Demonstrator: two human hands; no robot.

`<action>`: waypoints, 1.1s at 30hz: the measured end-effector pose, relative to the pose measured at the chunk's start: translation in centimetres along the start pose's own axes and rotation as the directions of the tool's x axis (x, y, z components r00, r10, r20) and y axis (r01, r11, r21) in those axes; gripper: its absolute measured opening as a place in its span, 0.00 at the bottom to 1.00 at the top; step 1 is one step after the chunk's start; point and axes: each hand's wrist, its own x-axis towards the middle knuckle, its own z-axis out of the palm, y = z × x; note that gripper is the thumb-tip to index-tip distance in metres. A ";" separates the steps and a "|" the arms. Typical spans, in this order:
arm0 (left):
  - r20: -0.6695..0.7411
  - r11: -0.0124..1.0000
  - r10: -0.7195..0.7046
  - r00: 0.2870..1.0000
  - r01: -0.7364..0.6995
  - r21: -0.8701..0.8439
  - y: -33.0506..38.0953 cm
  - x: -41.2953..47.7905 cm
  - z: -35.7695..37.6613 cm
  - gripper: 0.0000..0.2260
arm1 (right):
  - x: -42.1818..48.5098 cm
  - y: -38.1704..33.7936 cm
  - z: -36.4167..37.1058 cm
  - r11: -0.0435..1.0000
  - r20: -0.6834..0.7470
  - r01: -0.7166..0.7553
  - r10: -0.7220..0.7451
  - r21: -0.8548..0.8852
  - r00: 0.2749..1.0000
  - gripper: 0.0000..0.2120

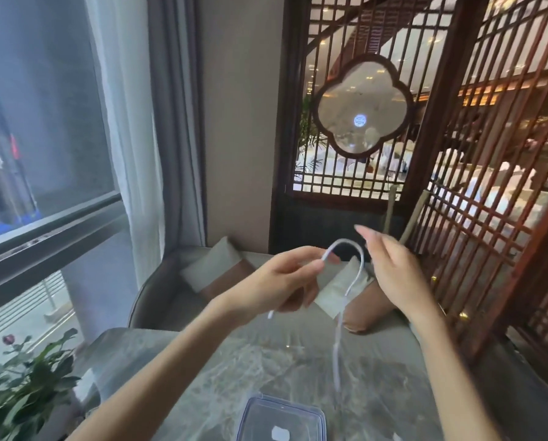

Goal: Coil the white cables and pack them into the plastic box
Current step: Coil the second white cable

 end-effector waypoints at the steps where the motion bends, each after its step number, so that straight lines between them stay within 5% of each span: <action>1: -0.057 1.000 0.006 0.998 -0.005 0.020 0.2 0.9 0.5 0.13 | -0.2 -1.6 0.3 0.969 0.098 0.060 -0.085 0.240 0.991 0.21; 3: -0.156 0.999 0.022 0.988 -0.016 0.041 0.4 2.4 1.0 0.16 | -0.3 -3.3 0.6 0.931 0.274 0.088 -0.194 0.355 0.942 0.20; 6: -0.153 1.000 -0.013 0.988 0.009 -0.029 0.1 2.9 0.7 0.16 | 0.4 -3.3 0.8 0.962 0.257 0.234 -0.263 0.139 0.930 0.10; 9: 0.085 0.989 -0.061 0.995 0.071 -0.128 -0.8 1.9 0.1 0.10 | 1.4 -2.9 -0.4 0.925 0.127 0.374 -0.380 0.070 0.916 0.07; 11: 0.275 0.960 -0.044 0.960 0.117 -0.254 -0.7 1.1 0.0 0.09 | 2.0 -3.2 -1.4 0.890 0.021 0.421 -0.431 0.175 0.902 0.09; 14: 0.370 0.855 0.073 0.926 0.133 -0.502 0.9 1.5 0.6 0.10 | 3.2 -3.1 -1.5 0.861 -0.050 0.338 -0.346 0.381 0.937 0.13; 17: 0.321 0.739 0.215 0.923 0.061 -0.671 3.4 3.6 0.7 0.13 | 3.0 -3.2 1.9 0.913 -0.018 0.097 -0.098 0.397 0.995 0.16; 22: 0.015 0.889 0.269 0.963 -0.242 -0.388 3.9 6.6 0.7 0.18 | -4.1 -2.9 5.1 0.923 0.166 -0.085 0.024 0.376 0.986 0.25; 25: -0.115 0.945 0.238 0.964 -0.257 -0.202 1.8 7.0 1.2 0.20 | -6.4 -2.7 1.6 0.976 0.256 0.176 -0.139 -0.127 0.957 0.24; 29: -0.058 0.989 0.126 0.990 -0.130 -0.066 -0.4 5.6 3.4 0.12 | -6.4 -5.8 -3.7 0.815 0.269 0.377 -0.282 -0.439 0.921 0.10; 33: 0.127 0.981 0.144 0.981 -0.125 -0.151 1.1 3.5 6.6 0.32 | -3.4 -7.3 -7.7 0.786 0.071 0.484 -0.498 -0.385 0.864 0.07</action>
